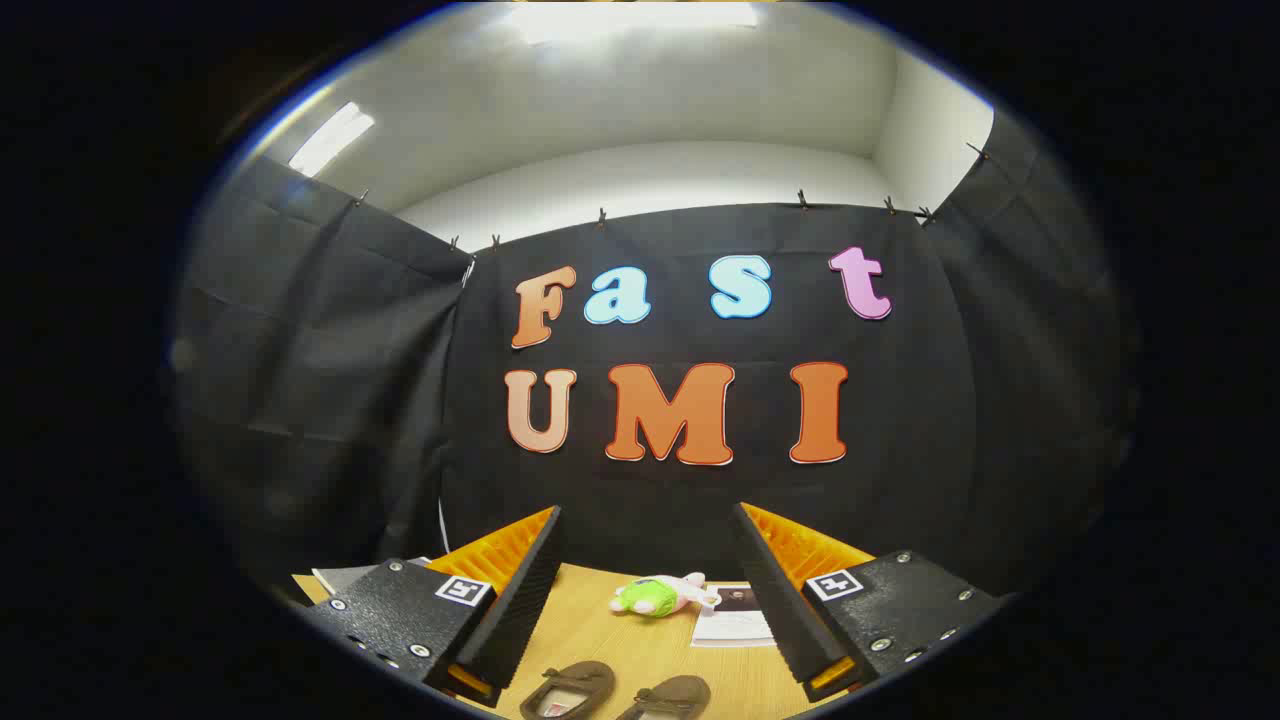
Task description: Open the storage box then place both shoes into the box .Put the left shoe in first, then the right shoe, with the right side of both shoes facing outward in a uniform manner.
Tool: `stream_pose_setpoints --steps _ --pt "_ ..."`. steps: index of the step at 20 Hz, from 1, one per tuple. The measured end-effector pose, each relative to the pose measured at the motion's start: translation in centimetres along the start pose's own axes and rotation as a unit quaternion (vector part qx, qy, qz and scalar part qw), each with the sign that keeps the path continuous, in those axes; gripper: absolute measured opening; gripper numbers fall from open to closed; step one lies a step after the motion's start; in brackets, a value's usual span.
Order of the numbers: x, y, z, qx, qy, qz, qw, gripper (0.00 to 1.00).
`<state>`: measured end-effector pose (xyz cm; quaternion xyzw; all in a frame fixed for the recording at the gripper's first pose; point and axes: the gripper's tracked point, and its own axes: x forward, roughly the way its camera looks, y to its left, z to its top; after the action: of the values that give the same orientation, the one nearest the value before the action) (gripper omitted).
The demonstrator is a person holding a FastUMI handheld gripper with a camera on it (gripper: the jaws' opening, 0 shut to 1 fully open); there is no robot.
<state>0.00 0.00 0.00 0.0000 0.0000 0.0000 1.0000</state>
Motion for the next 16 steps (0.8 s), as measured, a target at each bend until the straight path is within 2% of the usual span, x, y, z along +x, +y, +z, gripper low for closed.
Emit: stream_pose_setpoints --steps 16 --pt "0.3 2.1 -0.2 0.018 0.009 0.019 1.000 0.99"
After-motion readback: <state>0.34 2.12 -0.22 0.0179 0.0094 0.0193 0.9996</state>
